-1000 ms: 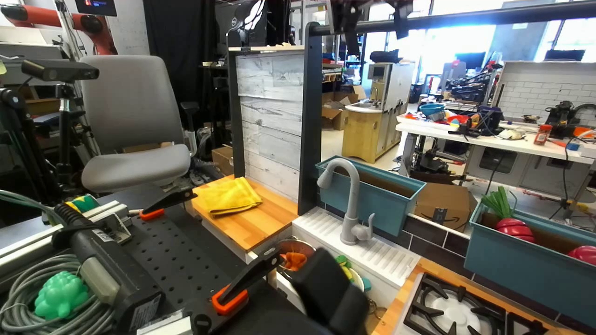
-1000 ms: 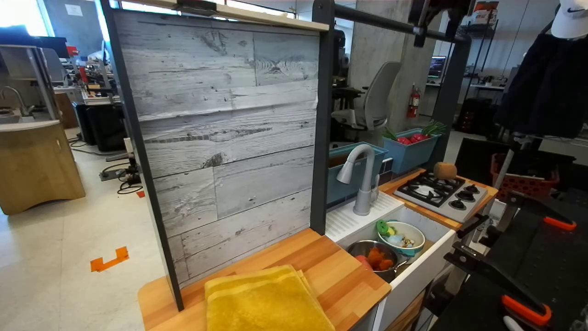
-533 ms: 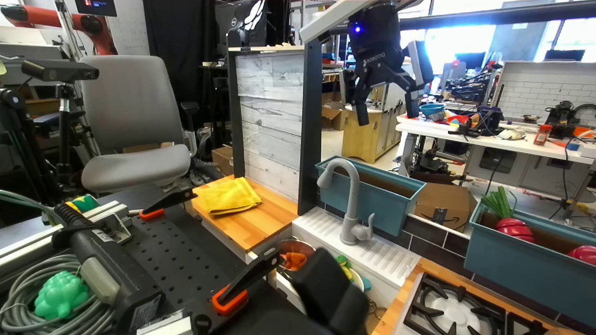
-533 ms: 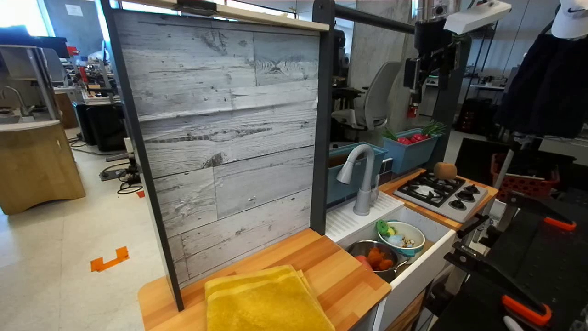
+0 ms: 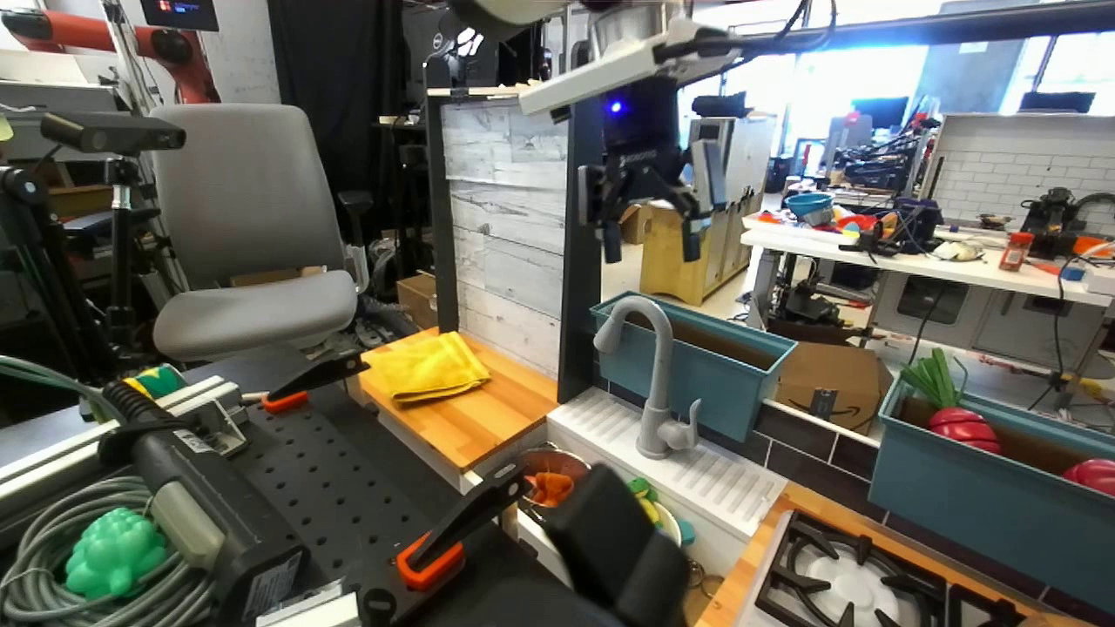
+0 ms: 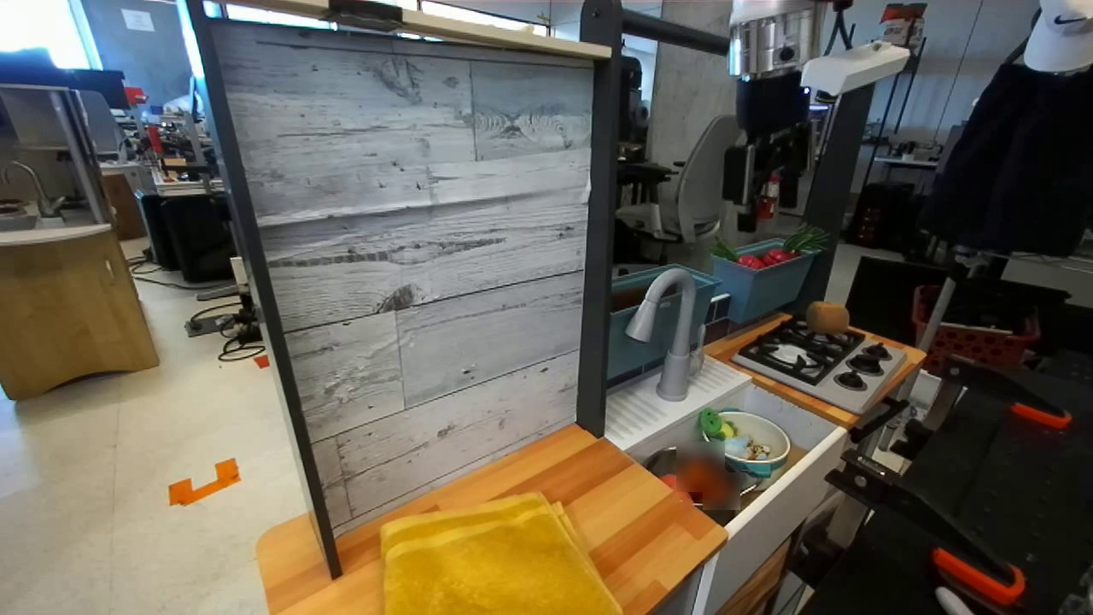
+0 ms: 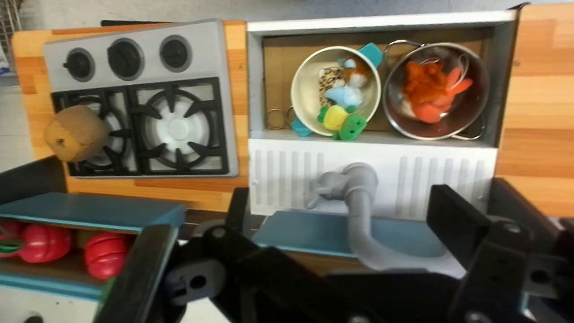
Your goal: Wipe the counter with the towel. Remove the things from the dishes in the sink and put them on the counter and the stove
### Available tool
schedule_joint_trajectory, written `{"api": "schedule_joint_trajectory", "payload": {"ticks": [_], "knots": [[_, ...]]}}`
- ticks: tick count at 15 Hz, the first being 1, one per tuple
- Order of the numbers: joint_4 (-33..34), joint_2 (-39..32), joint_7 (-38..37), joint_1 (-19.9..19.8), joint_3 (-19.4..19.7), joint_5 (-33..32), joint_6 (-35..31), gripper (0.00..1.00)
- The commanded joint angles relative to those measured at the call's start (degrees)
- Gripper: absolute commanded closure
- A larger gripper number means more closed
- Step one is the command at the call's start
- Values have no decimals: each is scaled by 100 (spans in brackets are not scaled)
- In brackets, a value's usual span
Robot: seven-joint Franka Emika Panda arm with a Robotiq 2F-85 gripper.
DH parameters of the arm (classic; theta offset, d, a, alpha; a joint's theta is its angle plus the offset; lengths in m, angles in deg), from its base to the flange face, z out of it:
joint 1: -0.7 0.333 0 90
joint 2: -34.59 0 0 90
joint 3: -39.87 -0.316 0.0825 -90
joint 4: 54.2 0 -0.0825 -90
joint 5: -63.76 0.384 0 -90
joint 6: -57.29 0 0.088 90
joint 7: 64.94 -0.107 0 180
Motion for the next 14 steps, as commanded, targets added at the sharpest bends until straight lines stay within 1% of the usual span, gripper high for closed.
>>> {"api": "schedule_joint_trajectory", "payload": {"ticks": [1, 4, 6, 7, 8, 9, 11, 12, 14], "knots": [[259, -794, -186, 703, -44, -323, -165, 0], [675, -1621, -755, 1524, 115, -1019, -254, 0], [1080, -2156, -1081, 2000, 109, -1142, -258, 0], [1174, -2333, -1300, 2150, 66, -1046, -410, 0], [1289, -2483, -1457, 2335, 28, -1002, -699, 0], [1384, -2574, -1568, 2461, -81, -797, -980, 0], [1461, -2669, -1647, 2669, -152, -529, -1466, 0], [1260, -2558, -1507, 2727, 21, -536, -1208, 0], [1379, -2636, -1576, 2909, -5, -419, -1365, 0]]}}
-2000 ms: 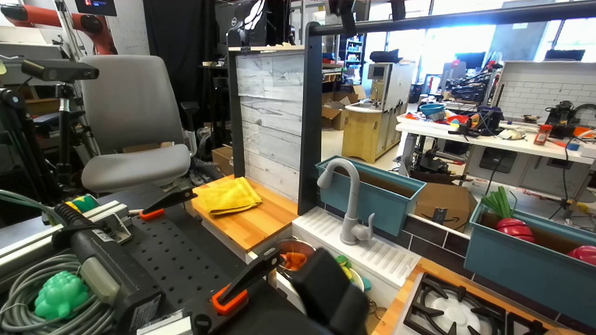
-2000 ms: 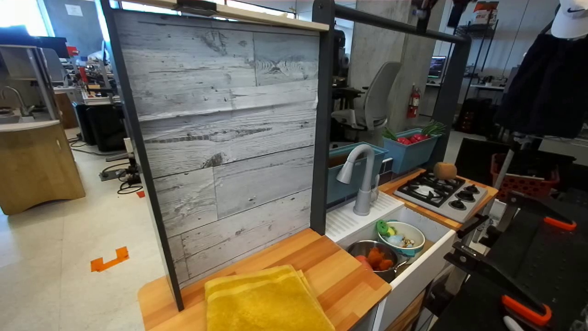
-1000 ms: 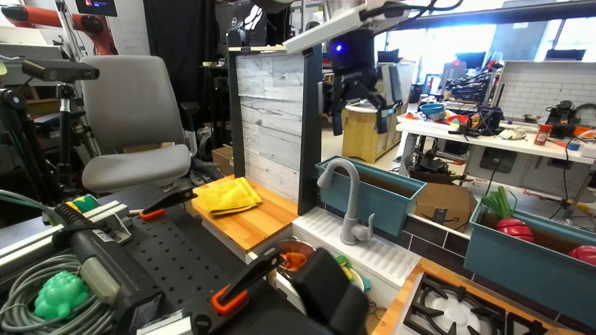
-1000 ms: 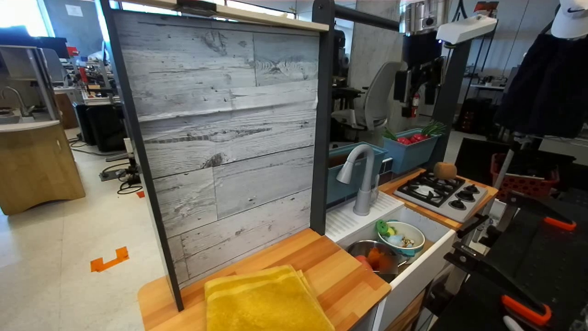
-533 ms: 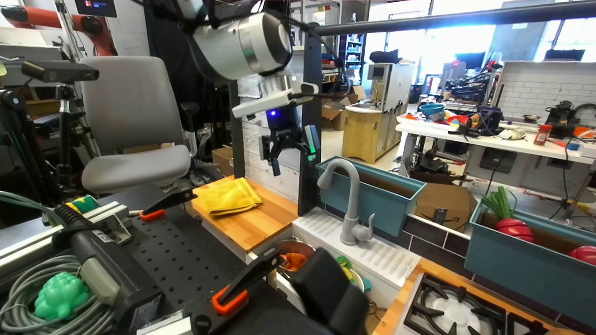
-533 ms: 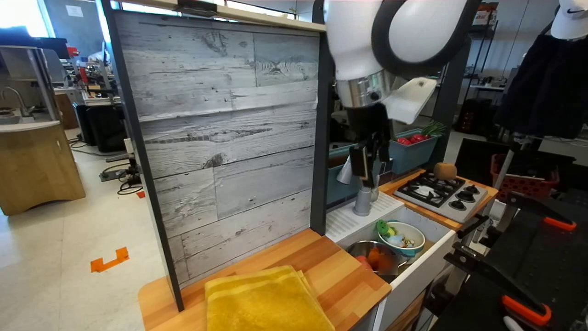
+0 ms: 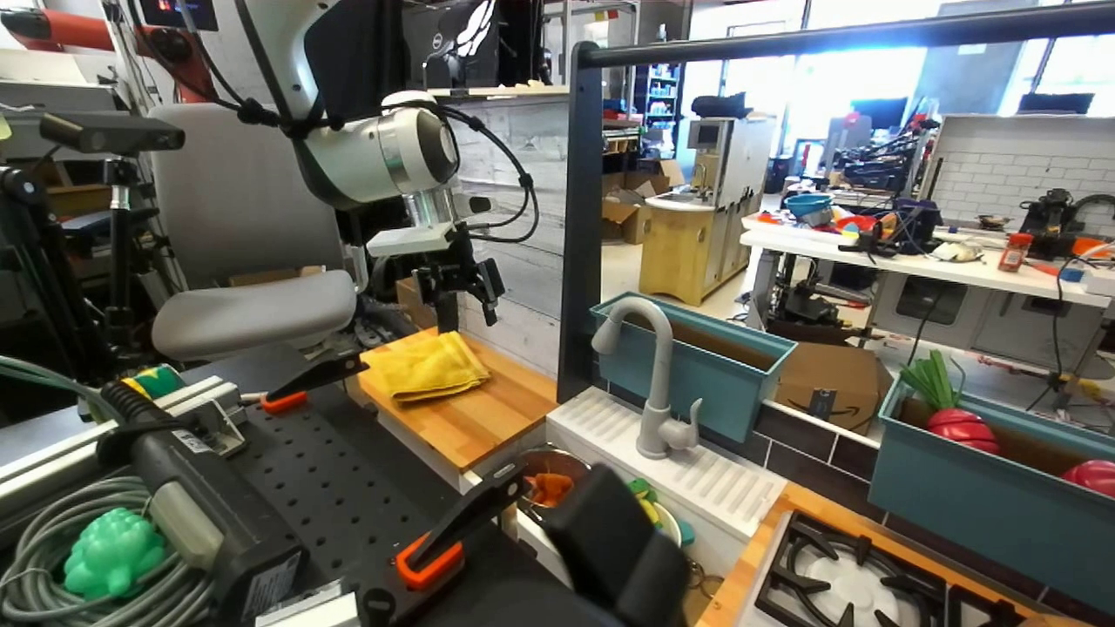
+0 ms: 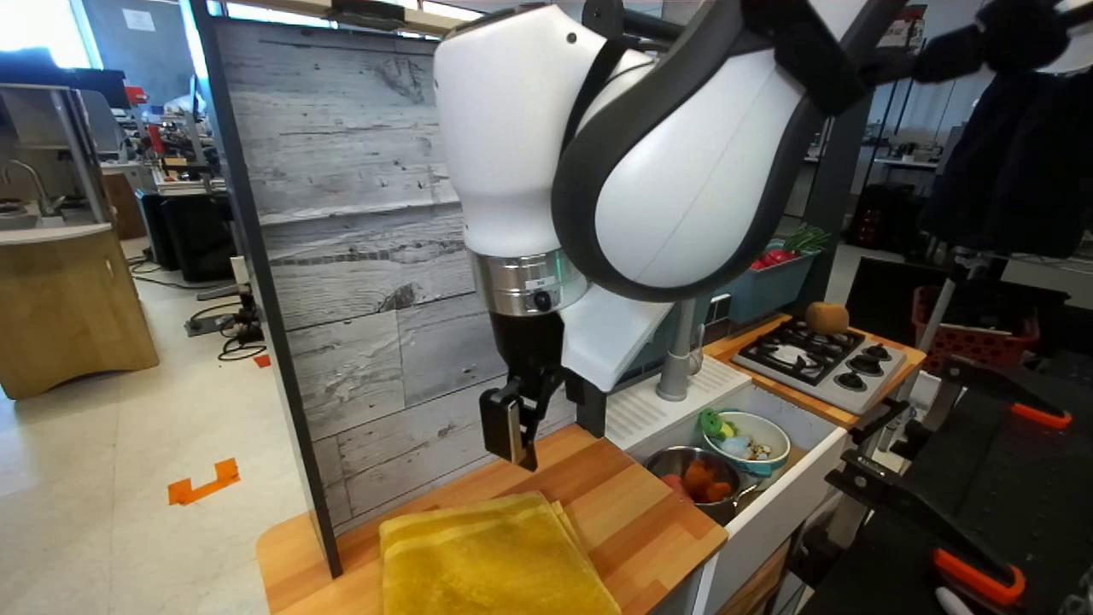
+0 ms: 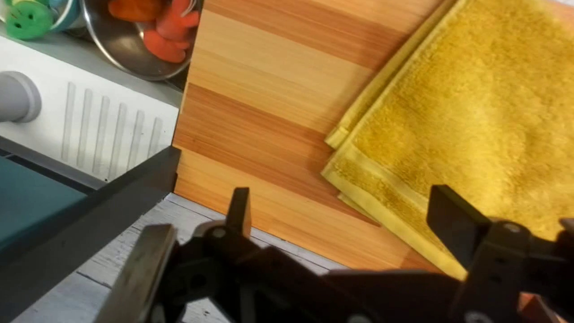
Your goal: Wipe the counter with the towel. Remove the things from the dishes in the sink and put them on the counter and the stove
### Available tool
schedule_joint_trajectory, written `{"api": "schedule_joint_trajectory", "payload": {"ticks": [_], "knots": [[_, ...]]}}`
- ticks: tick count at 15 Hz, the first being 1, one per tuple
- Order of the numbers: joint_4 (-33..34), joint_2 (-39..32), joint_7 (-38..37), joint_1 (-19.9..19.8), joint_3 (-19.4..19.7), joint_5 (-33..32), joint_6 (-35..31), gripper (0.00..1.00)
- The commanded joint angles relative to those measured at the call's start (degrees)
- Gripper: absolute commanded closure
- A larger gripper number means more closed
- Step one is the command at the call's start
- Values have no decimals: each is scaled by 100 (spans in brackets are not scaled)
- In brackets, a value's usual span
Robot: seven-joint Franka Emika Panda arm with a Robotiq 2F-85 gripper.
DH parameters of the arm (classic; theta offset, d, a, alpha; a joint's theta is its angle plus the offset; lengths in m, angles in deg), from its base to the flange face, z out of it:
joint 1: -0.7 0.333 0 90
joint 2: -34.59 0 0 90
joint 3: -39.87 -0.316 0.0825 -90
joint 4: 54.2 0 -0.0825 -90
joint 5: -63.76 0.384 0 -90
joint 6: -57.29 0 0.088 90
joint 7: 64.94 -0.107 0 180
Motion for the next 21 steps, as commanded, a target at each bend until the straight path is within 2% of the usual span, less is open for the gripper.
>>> {"api": "schedule_joint_trajectory", "payload": {"ticks": [1, 8, 10, 13, 14, 15, 17, 18, 21], "knots": [[24, -9, 117, 148, 141, 210, -32, 0], [33, -9, 123, 69, 152, 223, -42, 0], [-89, -20, 165, -33, -29, 451, -388, 0], [-130, -161, 148, 65, -96, 761, -1003, 0], [0, -326, -178, 397, 247, 659, -1311, 0], [142, -477, -184, 474, 308, 729, -1365, 0], [562, -898, 75, 354, 68, 1115, -986, 0], [810, -1154, -22, 508, 206, 1164, -976, 0], [1673, -1939, 374, 308, -161, 1572, -370, 0]]}}
